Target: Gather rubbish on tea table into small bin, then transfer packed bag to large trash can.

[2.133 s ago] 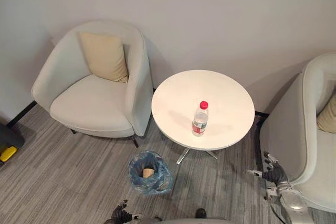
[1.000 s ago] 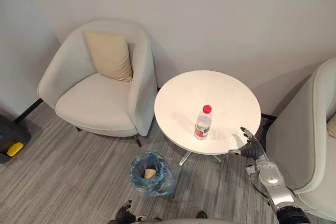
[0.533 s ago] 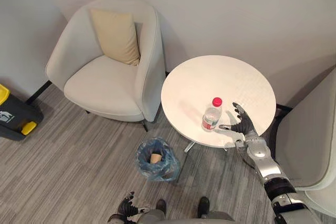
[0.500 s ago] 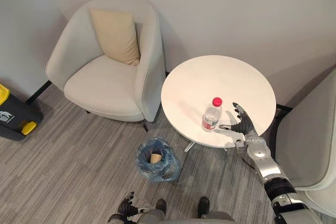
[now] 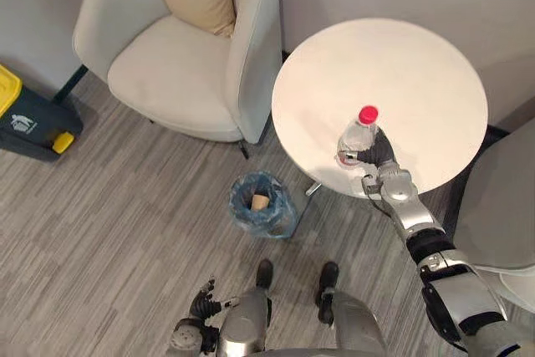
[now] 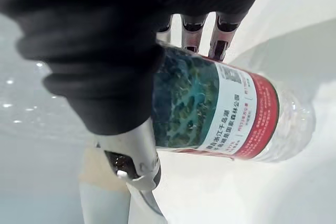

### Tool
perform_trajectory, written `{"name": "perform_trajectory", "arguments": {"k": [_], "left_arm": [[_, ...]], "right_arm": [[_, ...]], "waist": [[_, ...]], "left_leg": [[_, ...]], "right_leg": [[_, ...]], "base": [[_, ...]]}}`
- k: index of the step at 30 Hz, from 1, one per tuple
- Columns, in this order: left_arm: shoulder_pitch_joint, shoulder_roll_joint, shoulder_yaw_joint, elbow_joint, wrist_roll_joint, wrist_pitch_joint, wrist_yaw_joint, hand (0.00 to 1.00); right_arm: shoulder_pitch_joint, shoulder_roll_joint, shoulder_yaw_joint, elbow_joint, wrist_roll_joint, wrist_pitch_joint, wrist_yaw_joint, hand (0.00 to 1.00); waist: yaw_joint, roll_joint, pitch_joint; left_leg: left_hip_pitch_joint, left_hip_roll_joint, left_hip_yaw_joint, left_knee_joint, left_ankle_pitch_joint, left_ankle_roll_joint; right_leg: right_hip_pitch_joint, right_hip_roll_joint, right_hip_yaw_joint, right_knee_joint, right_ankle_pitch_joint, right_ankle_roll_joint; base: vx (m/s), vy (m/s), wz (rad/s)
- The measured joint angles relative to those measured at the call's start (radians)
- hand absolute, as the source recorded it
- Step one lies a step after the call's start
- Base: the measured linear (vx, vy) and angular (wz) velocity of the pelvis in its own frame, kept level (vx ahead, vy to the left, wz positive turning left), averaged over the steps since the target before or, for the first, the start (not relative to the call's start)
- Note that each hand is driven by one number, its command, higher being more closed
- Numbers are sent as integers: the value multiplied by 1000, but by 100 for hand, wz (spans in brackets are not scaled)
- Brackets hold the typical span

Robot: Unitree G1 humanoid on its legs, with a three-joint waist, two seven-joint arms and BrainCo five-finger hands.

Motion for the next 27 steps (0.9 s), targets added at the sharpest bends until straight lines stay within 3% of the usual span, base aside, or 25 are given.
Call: {"name": "perform_trajectory", "arguments": {"k": [9,13,19,23,27], "left_arm": [[-23,-4,-1,-8,-2,6,17,0],[-23,-6,-1,-8,1,8,17,0],[-16,-2,0,-7,20,9,17,0],[3,12,0,-4,24,14,15,0],[18,12,0,-3,32,28,10,0]], "right_arm": [[-19,-4,58,-4,6,4,-3,100],[144,8,58,-252,-37,0,-2,100],[343,28,52,-491,-107,-3,0,100],[500,53,32,-651,-135,-7,17,100],[608,72,1,-752,-161,-34,28,100]], "waist": [[12,1,21],[6,0,21],[-20,-10,15],[-41,-34,-28],[-46,-38,-82]], "left_leg": [[-18,-8,-2,23,-5,8],[-3,-8,5,21,-9,12],[54,-9,21,2,-12,18],[92,-10,36,-22,-13,20],[116,-9,41,-35,-13,20]], "right_leg": [[-12,-12,-1,19,-1,0],[-2,-13,5,21,-5,5],[42,-18,15,20,-16,22],[62,-18,29,16,-17,24],[83,-17,33,2,-17,24]], "base": [[-16,-1,2],[9,4,-3],[6,11,-5],[22,16,-10],[16,6,-2]]}}
